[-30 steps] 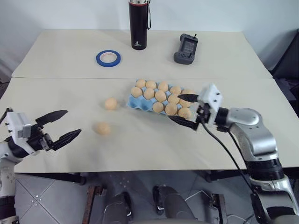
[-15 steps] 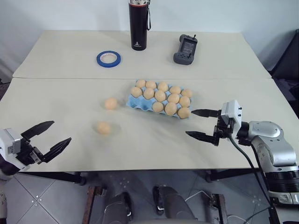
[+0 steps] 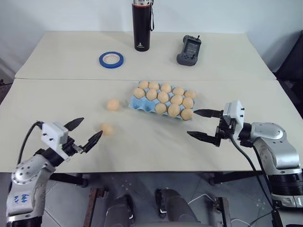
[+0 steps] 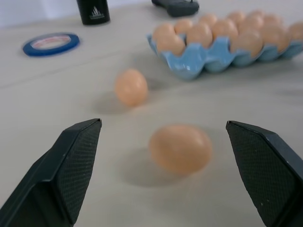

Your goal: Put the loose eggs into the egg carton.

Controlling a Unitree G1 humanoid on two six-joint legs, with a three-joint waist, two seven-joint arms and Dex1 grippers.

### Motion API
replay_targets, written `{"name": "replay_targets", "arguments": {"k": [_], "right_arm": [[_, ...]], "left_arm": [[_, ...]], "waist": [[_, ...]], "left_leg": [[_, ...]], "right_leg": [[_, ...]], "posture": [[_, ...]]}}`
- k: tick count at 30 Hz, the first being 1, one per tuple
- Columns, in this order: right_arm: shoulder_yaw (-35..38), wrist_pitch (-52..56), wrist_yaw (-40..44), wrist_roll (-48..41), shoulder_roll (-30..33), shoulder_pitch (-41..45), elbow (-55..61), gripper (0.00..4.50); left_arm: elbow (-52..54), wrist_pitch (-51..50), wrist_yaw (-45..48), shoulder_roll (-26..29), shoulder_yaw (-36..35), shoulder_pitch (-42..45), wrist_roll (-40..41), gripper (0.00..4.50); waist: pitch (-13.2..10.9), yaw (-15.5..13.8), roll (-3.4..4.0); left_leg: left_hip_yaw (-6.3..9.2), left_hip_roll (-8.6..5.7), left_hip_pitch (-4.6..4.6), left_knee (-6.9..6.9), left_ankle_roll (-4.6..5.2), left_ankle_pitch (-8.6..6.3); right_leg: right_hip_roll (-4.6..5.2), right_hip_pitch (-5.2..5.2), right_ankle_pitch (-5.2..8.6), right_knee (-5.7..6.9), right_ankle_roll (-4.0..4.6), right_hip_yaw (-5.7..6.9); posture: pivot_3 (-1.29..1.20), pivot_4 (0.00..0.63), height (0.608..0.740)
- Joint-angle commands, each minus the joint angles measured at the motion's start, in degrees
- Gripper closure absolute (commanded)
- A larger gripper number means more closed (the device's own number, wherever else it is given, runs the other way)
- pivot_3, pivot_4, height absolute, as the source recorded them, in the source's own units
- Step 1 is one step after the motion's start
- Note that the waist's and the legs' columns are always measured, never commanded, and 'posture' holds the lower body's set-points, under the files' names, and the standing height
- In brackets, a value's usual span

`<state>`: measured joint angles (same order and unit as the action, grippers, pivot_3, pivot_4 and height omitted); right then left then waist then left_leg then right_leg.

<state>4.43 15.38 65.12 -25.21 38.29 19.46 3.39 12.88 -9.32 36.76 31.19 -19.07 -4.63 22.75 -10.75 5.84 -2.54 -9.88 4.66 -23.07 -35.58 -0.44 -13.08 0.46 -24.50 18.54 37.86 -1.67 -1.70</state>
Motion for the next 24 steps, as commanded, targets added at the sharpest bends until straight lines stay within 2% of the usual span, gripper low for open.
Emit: {"name": "replay_targets", "arguments": {"k": [1,10,14,24], "right_arm": [[0.1,0.5,-0.6,-1.1,0.0,0.4,2.8,0.03],[-0.3,1.1,-1.7,-0.8,-0.1,1.2,3.2,0.03],[-0.4,0.8,-2.1,-0.6,-0.1,1.5,2.8,0.0],[-0.1,0.2,-2.7,-0.4,0.1,0.8,2.8,0.0]], "left_arm": [[-3.3,2.4,-1.2,-1.0,2.7,2.2,-3.4,0.0],[-12.6,5.7,0.3,-2.4,8.7,9.0,-7.1,0.0],[-14.9,7.0,0.9,-3.4,9.7,10.8,-7.0,0.93],[-16.8,9.5,0.8,-4.6,11.1,12.4,-8.1,4.25]], "waist": [[0.0,-0.1,0.0],[0.0,-1.1,0.0],[0.0,-1.2,0.0],[0.0,-1.2,0.0]], "left_leg": [[-0.01,0.0,0.0,0.0,0.03,0.01],[-0.01,0.0,-0.02,-0.01,0.03,0.0],[-0.02,0.0,-0.03,-0.01,0.04,0.0],[-0.02,0.0,-0.02,-0.06,0.08,0.03]], "right_leg": [[0.0,-0.01,0.0,-0.01,0.0,0.0],[0.01,-0.01,0.0,-0.01,-0.01,0.0],[0.02,-0.01,-0.01,-0.01,-0.01,0.0],[0.01,0.0,-0.03,0.03,-0.05,0.01]], "posture": [[0.0,0.15,0.74],[0.0,0.15,0.74],[0.0,0.15,0.74],[0.0,0.15,0.74]]}}
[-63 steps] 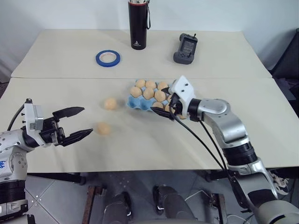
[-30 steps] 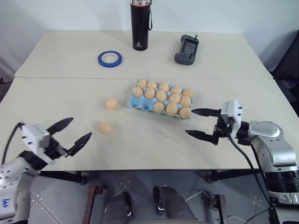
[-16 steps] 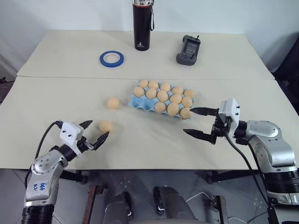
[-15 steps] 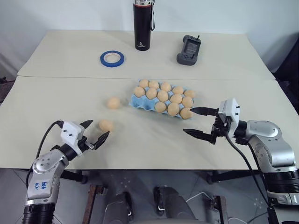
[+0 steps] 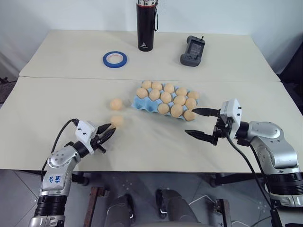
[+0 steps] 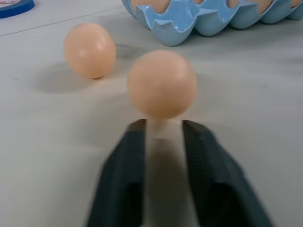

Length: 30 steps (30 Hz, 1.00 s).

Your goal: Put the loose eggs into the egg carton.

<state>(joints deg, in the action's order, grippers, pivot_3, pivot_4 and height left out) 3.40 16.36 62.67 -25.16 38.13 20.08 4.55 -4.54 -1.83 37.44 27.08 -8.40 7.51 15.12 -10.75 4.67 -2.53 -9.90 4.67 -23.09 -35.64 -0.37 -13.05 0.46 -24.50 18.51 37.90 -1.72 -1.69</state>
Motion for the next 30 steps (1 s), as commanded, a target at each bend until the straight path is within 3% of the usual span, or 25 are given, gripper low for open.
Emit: {"name": "replay_targets", "arguments": {"k": [1,5,11,15,26,30], "right_arm": [[0.9,-0.8,-0.2,-0.5,0.3,0.0,1.7,0.0],[1.0,-1.2,-0.2,-0.4,0.4,-0.1,1.5,0.0],[1.4,-1.6,-0.6,-0.4,0.4,-0.8,1.7,0.0],[1.7,-1.6,-0.9,-0.6,0.6,-1.5,1.9,0.0],[1.2,-2.4,-0.1,-0.3,0.7,-0.4,0.0,0.0],[0.8,-2.4,0.0,0.0,0.4,0.3,-0.6,0.0]], "left_arm": [[0.8,2.3,0.0,-0.7,0.6,0.4,-0.6,4.46],[2.5,1.0,-0.7,-1.8,0.8,0.9,0.5,4.46],[11.3,-10.4,-1.4,-1.5,-0.8,-1.5,6.0,4.46],[18.8,-16.8,-3.9,-0.1,-1.9,-6.0,6.6,3.57],[34.0,-27.8,-0.5,9.1,-10.5,-19.3,13.6,0.06],[35.1,-25.5,-2.6,8.5,-9.1,-16.8,10.9,0.01]], "waist": [[0.0,0.0,0.0],[0.0,-0.1,0.0],[0.0,0.1,0.0],[0.0,0.2,0.0],[0.0,0.1,0.02],[0.0,0.1,0.03]], "left_leg": [[0.0,0.0,0.0,-0.01,0.0,0.0],[0.0,0.0,0.0,-0.01,0.01,0.0],[0.0,0.0,-0.01,-0.02,-0.01,0.02],[0.0,0.0,0.0,0.0,-0.04,0.03],[0.04,0.0,0.02,-0.06,-0.25,-0.11],[0.08,-0.05,-0.01,-0.08,-0.19,-0.12]], "right_leg": [[0.0,0.0,0.0,0.01,0.0,0.0],[0.0,0.01,0.0,0.01,-0.01,0.0],[-0.02,0.0,-0.01,0.05,-0.02,0.0],[-0.03,0.0,0.0,0.05,-0.03,-0.02],[0.0,0.01,0.04,0.01,0.07,-0.02],[0.07,0.09,0.11,-0.14,0.24,0.0]], "posture": [[0.0,0.15,0.74],[0.0,0.15,0.74],[0.0,0.15,0.74],[0.0,0.15,0.74],[0.0,0.15,0.74],[0.0,0.15,0.74]]}}
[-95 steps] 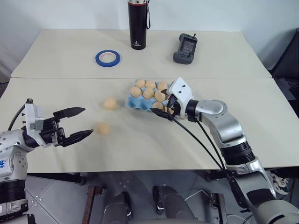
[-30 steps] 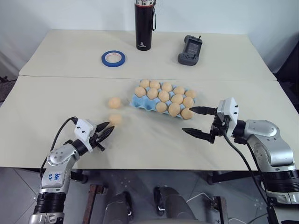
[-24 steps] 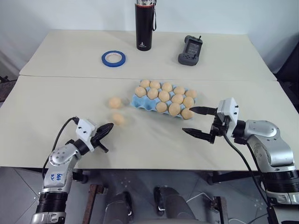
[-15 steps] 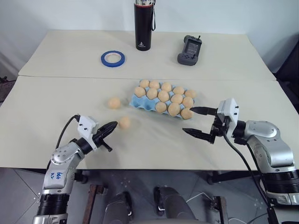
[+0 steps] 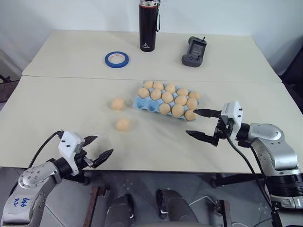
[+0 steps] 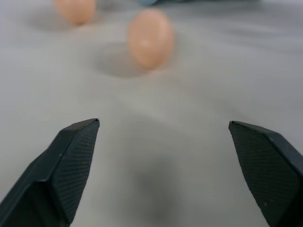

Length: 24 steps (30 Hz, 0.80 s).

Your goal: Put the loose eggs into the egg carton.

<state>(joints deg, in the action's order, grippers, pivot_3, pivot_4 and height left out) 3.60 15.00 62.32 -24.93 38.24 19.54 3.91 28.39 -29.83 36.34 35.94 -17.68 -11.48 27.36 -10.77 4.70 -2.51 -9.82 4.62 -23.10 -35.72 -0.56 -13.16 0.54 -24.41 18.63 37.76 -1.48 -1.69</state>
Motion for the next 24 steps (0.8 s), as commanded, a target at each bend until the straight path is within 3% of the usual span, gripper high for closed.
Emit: {"name": "replay_targets", "arguments": {"k": [1,12,24], "right_arm": [[0.5,-1.0,0.4,-0.1,0.3,0.9,-0.1,0.0],[0.6,-1.0,0.2,0.0,0.1,1.1,0.1,0.0],[5.2,-1.1,5.1,-6.9,1.2,-5.6,4.4,0.0]], "left_arm": [[1.8,3.8,-2.6,-1.0,1.2,3.4,-2.8,0.01],[-10.0,13.6,-8.5,-9.7,10.7,15.3,-12.1,0.01],[-22.7,21.5,-9.7,-16.8,17.5,22.4,-17.2,0.01]], "waist": [[0.0,0.0,0.0],[0.0,0.1,0.01],[0.0,-0.3,0.01]], "left_leg": [[0.0,0.0,0.0,0.0,0.02,0.0],[-0.03,0.01,0.02,0.03,0.26,0.17],[-0.03,0.0,-0.01,-0.01,0.3,0.16]], "right_leg": [[0.01,0.03,0.0,-0.05,0.02,0.0],[-0.08,0.01,-0.18,0.01,-0.23,-0.02],[-0.09,0.01,-0.24,0.06,-0.35,-0.03]], "posture": [[0.0,0.15,0.74],[0.0,0.15,0.74],[0.0,0.15,0.74]]}}
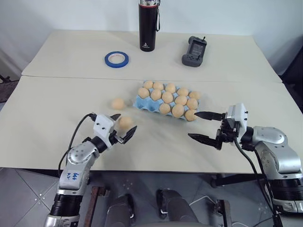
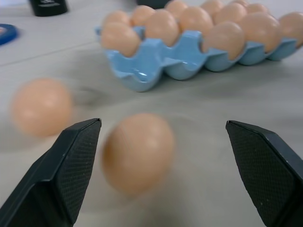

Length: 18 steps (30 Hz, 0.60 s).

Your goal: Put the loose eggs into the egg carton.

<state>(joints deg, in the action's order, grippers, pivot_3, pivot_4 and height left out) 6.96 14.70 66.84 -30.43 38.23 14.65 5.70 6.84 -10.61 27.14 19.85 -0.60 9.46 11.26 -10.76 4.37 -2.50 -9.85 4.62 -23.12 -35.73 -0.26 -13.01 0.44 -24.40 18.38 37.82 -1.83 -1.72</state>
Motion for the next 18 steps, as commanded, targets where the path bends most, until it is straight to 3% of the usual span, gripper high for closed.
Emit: {"name": "replay_targets", "arguments": {"k": [1,12,16,18], "right_arm": [[1.9,-0.7,0.5,-1.3,1.3,-0.9,2.7,0.0],[4.3,-0.5,-0.4,-3.4,1.2,-5.4,5.0,0.0],[5.4,-0.4,-1.6,-3.8,1.3,-6.5,6.1,0.0],[5.8,-0.6,-1.9,-4.1,1.3,-7.3,6.5,0.0]], "left_arm": [[-1.9,2.7,-0.6,-0.9,0.5,1.7,-1.4,0.01],[-14.5,7.1,0.8,-3.8,2.3,7.9,-3.0,0.01],[-15.1,7.3,2.0,-4.4,2.7,8.0,-2.6,0.89],[-14.6,7.5,2.7,-4.5,3.1,7.7,-2.6,1.58]], "waist": [[0.0,0.1,0.0],[0.0,-0.2,0.0],[0.0,-0.2,0.01],[0.0,-0.3,0.01]], "left_leg": [[0.0,0.0,0.01,-0.02,0.0,0.01],[0.02,-0.02,-0.02,-0.28,0.03,-0.03],[0.02,-0.02,-0.01,-0.26,0.01,-0.04],[0.02,-0.02,-0.01,-0.26,0.02,-0.03]], "right_leg": [[0.0,0.0,0.0,0.03,0.0,0.0],[0.03,0.08,-0.07,0.04,-0.11,-0.01],[0.03,0.08,-0.08,0.05,-0.11,-0.01],[0.02,0.08,-0.08,0.05,-0.11,-0.01]], "posture": [[0.0,0.15,0.74],[0.0,0.15,0.74],[0.0,0.15,0.74],[0.0,0.15,0.74]]}}
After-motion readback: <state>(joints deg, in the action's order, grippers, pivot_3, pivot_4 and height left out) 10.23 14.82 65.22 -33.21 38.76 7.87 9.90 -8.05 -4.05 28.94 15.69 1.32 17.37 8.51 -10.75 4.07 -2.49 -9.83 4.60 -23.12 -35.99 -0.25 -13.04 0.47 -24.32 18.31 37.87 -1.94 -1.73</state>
